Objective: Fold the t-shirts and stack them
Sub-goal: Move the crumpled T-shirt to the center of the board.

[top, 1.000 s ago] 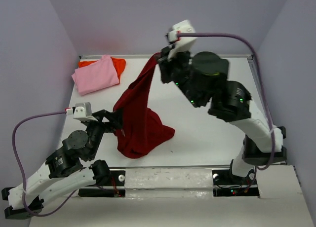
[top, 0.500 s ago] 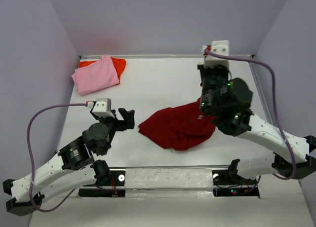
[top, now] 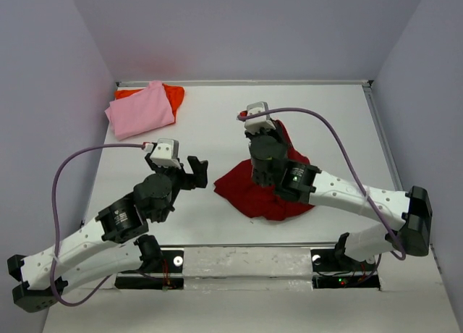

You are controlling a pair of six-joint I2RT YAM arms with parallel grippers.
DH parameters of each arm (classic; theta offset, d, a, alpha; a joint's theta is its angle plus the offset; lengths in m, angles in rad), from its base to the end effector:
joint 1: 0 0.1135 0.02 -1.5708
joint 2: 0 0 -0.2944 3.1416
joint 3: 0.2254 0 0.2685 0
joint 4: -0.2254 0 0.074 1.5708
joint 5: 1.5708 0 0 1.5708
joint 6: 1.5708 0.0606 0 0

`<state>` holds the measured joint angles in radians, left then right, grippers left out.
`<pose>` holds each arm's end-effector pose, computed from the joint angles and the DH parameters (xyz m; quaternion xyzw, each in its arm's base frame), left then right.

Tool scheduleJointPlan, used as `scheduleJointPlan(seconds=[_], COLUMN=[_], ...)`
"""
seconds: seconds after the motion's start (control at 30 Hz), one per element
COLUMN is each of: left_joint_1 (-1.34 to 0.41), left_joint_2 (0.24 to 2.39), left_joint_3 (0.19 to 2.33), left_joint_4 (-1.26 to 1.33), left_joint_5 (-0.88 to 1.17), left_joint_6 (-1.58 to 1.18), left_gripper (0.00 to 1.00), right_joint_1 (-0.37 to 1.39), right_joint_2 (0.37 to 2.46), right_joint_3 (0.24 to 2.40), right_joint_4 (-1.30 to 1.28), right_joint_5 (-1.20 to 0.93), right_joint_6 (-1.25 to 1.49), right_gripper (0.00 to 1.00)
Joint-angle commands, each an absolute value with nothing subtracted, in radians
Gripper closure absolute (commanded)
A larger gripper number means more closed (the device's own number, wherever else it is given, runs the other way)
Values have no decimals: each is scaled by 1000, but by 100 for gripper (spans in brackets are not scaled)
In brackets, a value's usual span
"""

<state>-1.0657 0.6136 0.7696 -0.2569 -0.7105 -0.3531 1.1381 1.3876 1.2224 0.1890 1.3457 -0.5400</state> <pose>0.1061 -0.1103 0.3709 0.0240 0.7332 -0.2137 0.6451 0.1886 0.2674 0.4212 -0.1086 0.6968 -0.2512 0.6630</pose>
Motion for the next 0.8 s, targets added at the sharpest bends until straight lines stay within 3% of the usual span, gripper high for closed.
scheduleJointPlan(seconds=[0.0,0.03,0.07,0.3,0.53,0.63,0.77], left_joint_1=[-1066,-1066,-1066,-1066,-1066,-1066,-1066], left_joint_2=[574,549,537,499,494,488,483], left_joint_3=[792,782,770,739,730,727,726], left_joint_4=[-212,-203,-195,-229,-218,-216,-212], left_joint_5=[-744,-756,-756,-765,-761,-746,-744], left_joint_6=[-282,-282,-284,-318,-314,-319,-318], left_gripper=[4,3,3,2,1,1,1], right_joint_1=[1103,1057,1045,845,378,210,186], right_joint_2=[1446,1460,1474,1571,1626,1615,1571], right_joint_3=[1406,1402,1373,1390,1520,1630,1700], right_joint_4=[-464,-454,-421,-318,-316,-394,-434], right_joint_5=[1003,798,725,373,-30,131,443], right_joint_6=[224,306,317,374,414,345,232], right_gripper=[100,100,100,100,100,100,100])
